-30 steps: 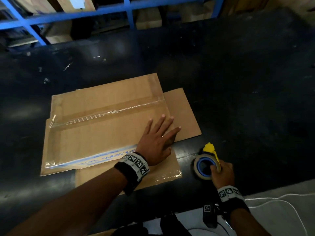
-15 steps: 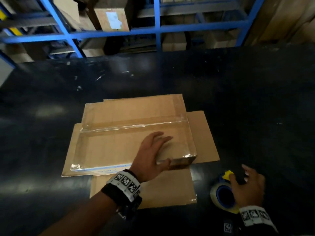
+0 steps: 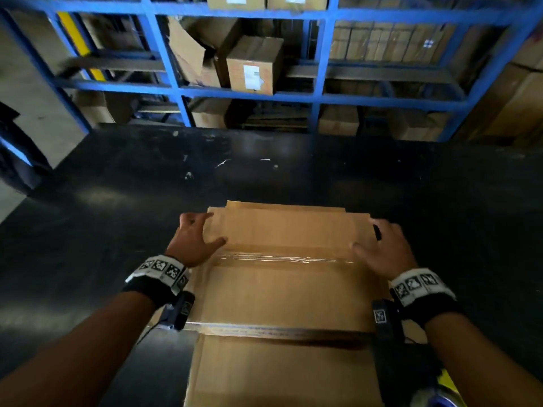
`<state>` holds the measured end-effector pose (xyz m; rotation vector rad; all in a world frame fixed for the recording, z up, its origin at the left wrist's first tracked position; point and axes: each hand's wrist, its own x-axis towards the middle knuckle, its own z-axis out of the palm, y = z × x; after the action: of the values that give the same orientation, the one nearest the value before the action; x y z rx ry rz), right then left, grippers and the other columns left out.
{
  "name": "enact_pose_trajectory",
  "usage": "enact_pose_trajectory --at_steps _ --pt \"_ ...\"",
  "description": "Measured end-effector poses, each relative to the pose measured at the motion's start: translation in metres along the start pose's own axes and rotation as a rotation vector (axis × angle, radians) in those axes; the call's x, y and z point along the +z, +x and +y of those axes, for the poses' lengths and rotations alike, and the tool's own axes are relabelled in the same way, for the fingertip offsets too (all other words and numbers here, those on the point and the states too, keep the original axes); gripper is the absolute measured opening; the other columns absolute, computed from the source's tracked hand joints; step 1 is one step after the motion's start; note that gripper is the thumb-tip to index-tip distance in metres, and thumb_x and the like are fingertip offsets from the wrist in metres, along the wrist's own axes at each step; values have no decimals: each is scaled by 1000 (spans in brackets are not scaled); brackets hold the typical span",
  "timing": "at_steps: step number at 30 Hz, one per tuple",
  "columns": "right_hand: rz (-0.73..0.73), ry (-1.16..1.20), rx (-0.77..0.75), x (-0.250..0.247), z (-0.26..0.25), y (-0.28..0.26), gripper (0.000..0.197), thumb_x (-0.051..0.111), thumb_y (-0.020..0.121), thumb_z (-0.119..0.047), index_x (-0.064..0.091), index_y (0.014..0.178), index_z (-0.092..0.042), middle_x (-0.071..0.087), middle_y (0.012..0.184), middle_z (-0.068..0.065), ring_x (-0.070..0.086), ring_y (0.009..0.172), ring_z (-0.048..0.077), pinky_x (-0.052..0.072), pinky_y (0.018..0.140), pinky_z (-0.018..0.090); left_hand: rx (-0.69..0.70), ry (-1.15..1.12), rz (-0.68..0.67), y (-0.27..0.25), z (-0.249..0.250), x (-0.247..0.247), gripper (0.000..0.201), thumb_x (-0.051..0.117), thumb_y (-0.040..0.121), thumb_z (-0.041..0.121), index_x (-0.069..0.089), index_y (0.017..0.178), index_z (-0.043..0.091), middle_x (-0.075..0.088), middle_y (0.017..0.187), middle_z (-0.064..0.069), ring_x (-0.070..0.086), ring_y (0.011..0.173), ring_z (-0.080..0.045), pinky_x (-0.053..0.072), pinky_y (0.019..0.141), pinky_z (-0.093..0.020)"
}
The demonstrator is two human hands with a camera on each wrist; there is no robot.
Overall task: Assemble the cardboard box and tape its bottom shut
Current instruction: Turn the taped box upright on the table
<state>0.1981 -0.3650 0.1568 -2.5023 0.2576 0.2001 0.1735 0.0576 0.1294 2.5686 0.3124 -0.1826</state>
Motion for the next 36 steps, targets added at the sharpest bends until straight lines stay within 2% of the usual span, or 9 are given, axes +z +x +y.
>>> enact_pose_trajectory --at_steps 3,8,10,14,19,21,24,31,36 --pt "-122 -154 -38 18 -23 26 101 78 72 -58 26 155 -31 19 163 5 40 141 36 37 112 46 12 36 -87 25 7 -6 91 76 80 62 36 154 27 18 161 -14 52 134 -42 40 117 -51" --pt "-223 -398 82 33 -35 71 138 72 45 -86 3 157 -44 -12 168 0 9 150 49 27 114 68 -16 104 -262 60 27 3 120 76 66 77 14 162 40 -8 171 -4 35 148 -42 35 120 -55" --pt "-271 -426 134 34 -31 84 148 69 37 -91 -2 157 -41 -16 168 4 5 152 47 24 115 69 -43 138 -315 69 30 10 128 74 59 85 9 161 44 -12 172 0 29 151 -44 33 120 -59" --pt "-349 -351 142 37 -24 87 144 75 50 -82 -4 160 -33 -20 167 8 9 154 38 25 118 58 -61 216 -314 77 29 22 133 77 50 86 14 159 47 7 169 0 27 149 -49 35 116 -66" --pt "-280 -318 112 30 -29 84 133 80 51 -77 17 158 -29 2 166 10 26 148 38 34 113 55 -63 147 -259 76 35 17 133 84 39 82 31 154 44 27 158 -1 41 140 -42 41 113 -63" --pt "-216 -293 80 20 -35 83 126 82 53 -74 25 155 -27 10 163 11 32 145 38 37 112 53 -29 135 -211 74 42 5 131 85 39 80 35 153 41 32 154 -3 47 135 -39 41 114 -60" --pt "-88 -242 29 -5 -53 82 127 82 51 -75 25 156 -31 9 163 7 36 142 40 39 110 52 56 116 -67 73 57 -26 124 87 45 77 37 153 41 33 153 -5 50 133 -40 41 114 -58" --pt "310 -13 -219 -94 -116 62 118 86 55 -65 26 153 -38 1 166 -4 31 145 39 36 112 51 275 66 326 57 116 -128 115 86 57 69 30 155 45 10 165 -6 31 141 -51 42 110 -62" --pt "539 162 -304 -115 -126 28 107 92 56 -47 32 144 -38 0 165 -2 33 144 37 38 110 51 350 -100 514 31 119 -149 113 78 50 81 35 150 52 9 165 -12 24 149 -46 38 115 -57"
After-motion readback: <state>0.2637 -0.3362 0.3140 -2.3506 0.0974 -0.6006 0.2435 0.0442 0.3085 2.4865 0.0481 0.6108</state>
